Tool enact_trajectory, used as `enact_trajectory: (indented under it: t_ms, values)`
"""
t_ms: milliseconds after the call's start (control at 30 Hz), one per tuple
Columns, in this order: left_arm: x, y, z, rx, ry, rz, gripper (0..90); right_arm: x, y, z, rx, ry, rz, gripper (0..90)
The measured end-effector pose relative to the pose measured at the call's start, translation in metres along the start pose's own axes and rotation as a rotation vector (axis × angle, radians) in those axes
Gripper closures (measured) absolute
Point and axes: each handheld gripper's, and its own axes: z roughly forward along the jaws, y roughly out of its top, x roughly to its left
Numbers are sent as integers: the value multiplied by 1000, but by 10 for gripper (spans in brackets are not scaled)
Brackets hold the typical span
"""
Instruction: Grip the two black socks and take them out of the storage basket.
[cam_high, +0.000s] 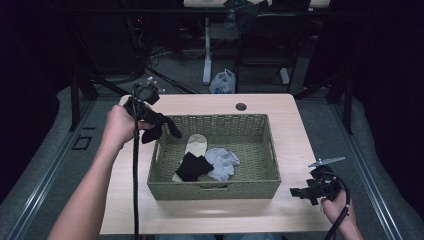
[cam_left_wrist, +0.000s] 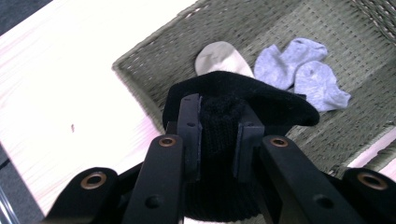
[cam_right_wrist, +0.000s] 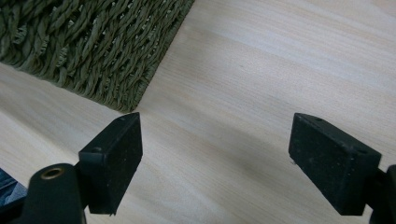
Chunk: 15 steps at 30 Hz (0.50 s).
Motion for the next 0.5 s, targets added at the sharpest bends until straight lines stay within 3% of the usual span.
enact_trajectory:
  t_ms: [267,500]
  values:
    - [16,-15,-12,-6,20,-39,775,0,0,0,-2,1,0,173]
    - [35,-37,-18,-4,46,-98,775,0,0,0,-1,6,1,173]
